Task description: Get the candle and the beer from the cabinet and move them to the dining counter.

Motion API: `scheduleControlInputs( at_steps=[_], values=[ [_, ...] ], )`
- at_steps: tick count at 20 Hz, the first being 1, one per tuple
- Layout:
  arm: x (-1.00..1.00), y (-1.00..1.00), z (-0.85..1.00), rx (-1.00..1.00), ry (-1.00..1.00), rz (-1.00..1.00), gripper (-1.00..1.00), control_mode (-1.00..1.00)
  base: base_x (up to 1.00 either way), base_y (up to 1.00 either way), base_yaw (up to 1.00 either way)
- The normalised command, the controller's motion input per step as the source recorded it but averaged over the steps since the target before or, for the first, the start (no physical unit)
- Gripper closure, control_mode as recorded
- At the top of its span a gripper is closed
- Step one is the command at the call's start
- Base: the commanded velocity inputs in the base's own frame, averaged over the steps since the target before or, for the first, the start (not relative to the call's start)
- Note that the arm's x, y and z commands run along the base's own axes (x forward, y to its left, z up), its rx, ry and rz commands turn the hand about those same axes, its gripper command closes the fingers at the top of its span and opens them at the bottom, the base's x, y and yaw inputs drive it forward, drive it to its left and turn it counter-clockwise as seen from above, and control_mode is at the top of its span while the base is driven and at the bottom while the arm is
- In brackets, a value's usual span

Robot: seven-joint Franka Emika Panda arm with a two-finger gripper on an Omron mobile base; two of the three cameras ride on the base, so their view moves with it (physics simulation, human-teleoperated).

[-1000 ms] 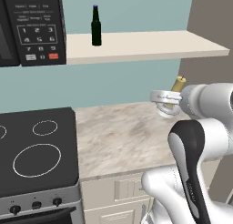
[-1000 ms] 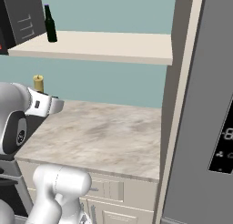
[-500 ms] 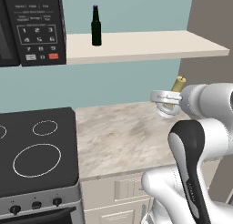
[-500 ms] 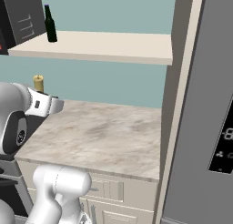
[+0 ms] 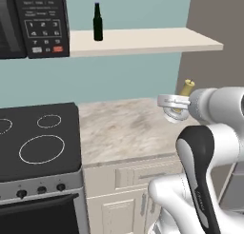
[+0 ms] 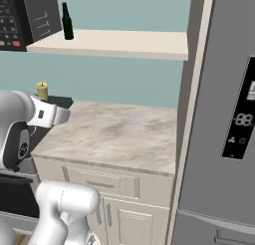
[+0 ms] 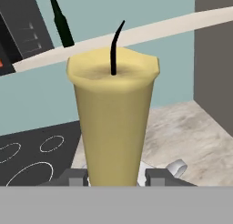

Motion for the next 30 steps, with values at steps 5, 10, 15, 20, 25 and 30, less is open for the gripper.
scheduleControlInputs(
  at_steps=[5,10,15,20,25,30],
  values=[
    [0.0,0.0,0.0,0.0,0.0,0.0,1.0,1.0,-0.35,0.0,0.05],
    [0.0,0.0,0.0,0.0,0.0,0.0,1.0,1.0,-0.12,0.0,0.74],
    [0.0,0.0,0.0,0.0,0.0,0.0,1.0,1.0,0.0,0.0,1.0],
    [0.0,0.0,0.0,0.0,0.0,0.0,1.0,1.0,0.0,0.0,1.0],
    [0.0,0.0,0.0,0.0,0.0,0.0,1.0,1.0,-0.01,0.0,1.0],
    [0.0,0.0,0.0,0.0,0.0,0.0,1.0,1.0,0.0,0.0,1.0]
  ],
)
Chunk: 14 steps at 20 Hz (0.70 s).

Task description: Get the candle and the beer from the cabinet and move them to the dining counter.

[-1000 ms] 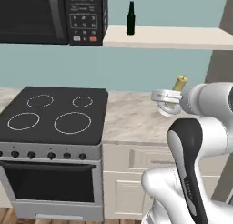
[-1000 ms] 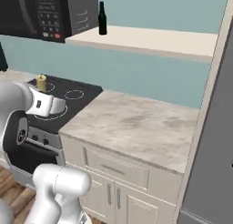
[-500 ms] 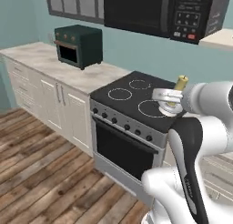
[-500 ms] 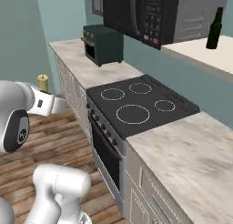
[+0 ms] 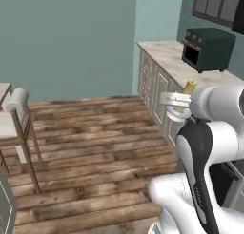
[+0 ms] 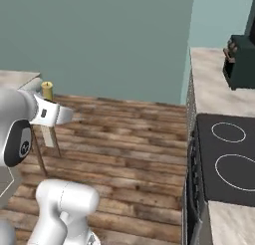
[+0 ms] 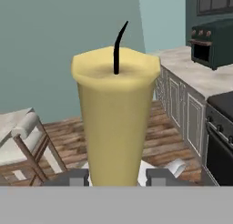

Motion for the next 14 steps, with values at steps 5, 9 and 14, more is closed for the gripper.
scheduleControlInputs(
  at_steps=[5,9,14],
  values=[
    [0.0,0.0,0.0,0.0,0.0,0.0,1.0,1.0,0.0,0.0,1.0],
    [0.0,0.0,0.0,0.0,0.0,0.0,1.0,1.0,0.0,0.0,1.0],
    [0.0,0.0,0.0,0.0,0.0,0.0,1.0,1.0,0.18,0.0,0.91]
  ],
)
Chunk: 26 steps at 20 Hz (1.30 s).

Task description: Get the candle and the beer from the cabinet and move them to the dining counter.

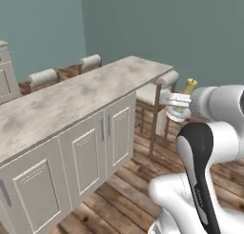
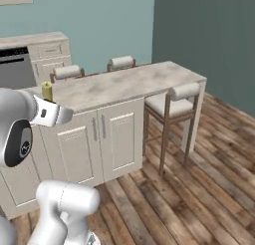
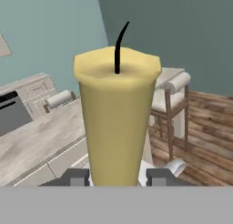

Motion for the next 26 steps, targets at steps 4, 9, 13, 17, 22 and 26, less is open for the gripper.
scheduleControlInputs(
  at_steps=[4,9,13,17,22,26],
  values=[
    [0.0,0.0,0.0,0.0,0.0,0.0,1.0,1.0,0.38,0.0,0.74],
    [0.0,0.0,0.0,0.0,0.0,0.0,1.0,1.0,0.51,-0.04,0.61],
    [0.0,0.0,0.0,0.0,0.0,0.0,1.0,1.0,0.76,-0.22,0.21],
    [0.0,0.0,0.0,0.0,0.0,0.0,1.0,1.0,0.78,-0.2,0.2],
    [0.0,0.0,0.0,0.0,0.0,0.0,1.0,1.0,0.77,-0.17,0.25],
    [0.0,0.0,0.0,0.0,0.0,0.0,1.0,1.0,0.76,-0.18,0.26]
  ],
)
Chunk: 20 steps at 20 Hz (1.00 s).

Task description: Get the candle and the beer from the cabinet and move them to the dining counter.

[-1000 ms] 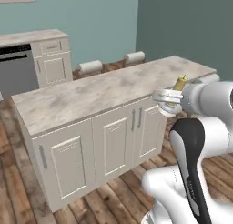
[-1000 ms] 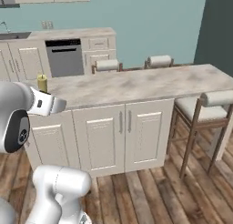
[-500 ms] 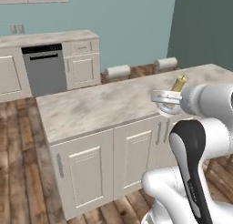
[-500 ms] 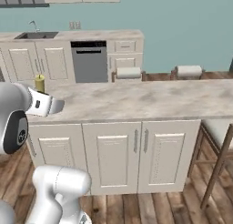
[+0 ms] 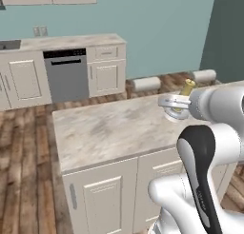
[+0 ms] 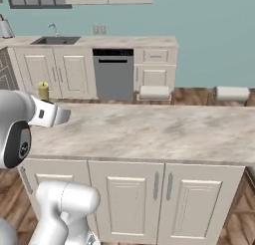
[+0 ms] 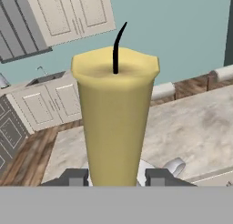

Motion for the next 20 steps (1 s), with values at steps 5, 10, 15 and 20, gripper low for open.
scheduleControlInputs(
  at_steps=[5,10,15,20],
  values=[
    [0.0,0.0,0.0,0.0,0.0,0.0,1.0,1.0,0.72,-0.25,0.22],
    [0.0,0.0,0.0,0.0,0.0,0.0,1.0,1.0,0.64,-0.28,0.24],
    [0.0,0.0,0.0,0.0,0.0,0.0,1.0,1.0,0.24,-0.15,0.19],
    [0.0,0.0,0.0,0.0,0.0,0.0,1.0,1.0,0.0,0.0,0.0]
  ],
)
